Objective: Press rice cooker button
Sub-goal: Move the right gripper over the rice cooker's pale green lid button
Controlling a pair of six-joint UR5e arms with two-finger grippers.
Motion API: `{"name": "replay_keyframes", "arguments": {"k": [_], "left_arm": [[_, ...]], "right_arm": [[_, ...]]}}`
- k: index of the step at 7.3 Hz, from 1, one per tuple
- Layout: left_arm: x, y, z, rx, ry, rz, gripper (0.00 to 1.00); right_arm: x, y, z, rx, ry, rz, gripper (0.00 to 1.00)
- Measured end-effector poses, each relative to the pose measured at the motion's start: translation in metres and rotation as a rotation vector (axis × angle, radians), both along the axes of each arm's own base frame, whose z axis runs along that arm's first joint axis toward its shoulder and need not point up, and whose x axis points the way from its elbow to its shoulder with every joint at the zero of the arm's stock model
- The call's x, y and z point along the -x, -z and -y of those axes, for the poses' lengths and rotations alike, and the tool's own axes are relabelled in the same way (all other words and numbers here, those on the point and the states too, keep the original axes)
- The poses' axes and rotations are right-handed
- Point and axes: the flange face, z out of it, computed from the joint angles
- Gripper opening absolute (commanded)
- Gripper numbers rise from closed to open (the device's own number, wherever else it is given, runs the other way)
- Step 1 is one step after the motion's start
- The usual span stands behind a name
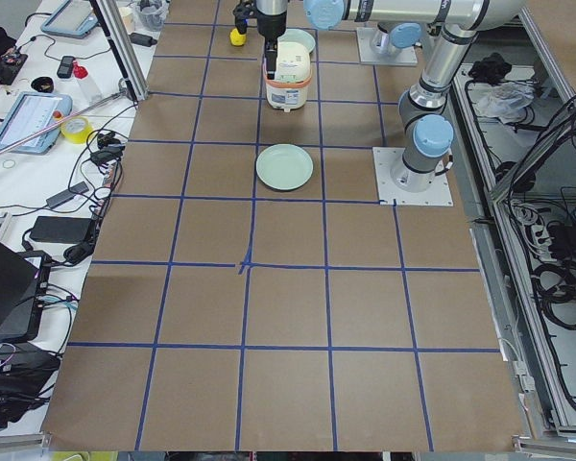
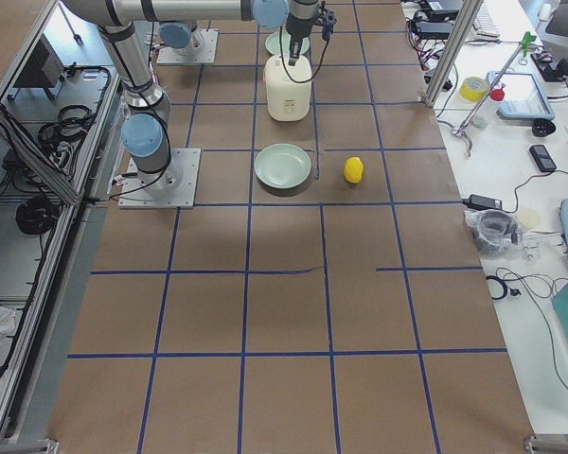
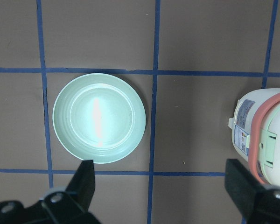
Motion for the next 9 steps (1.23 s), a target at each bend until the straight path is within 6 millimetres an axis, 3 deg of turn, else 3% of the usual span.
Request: {"name": "replay_keyframes", "arguments": {"k": [4,9], "left_arm": [[0.000,0.000,0.000,0.000,-0.001,0.000,1.00],[0.000,0.000,0.000,0.000,0.000,0.000,1.00]], "right_arm": [[-0.040,0.052,0.002,0.020,-0.021,0.000,0.00],[-0.046,0.076,-0.001,-0.014,-0.012,0.021,0.00]]}}
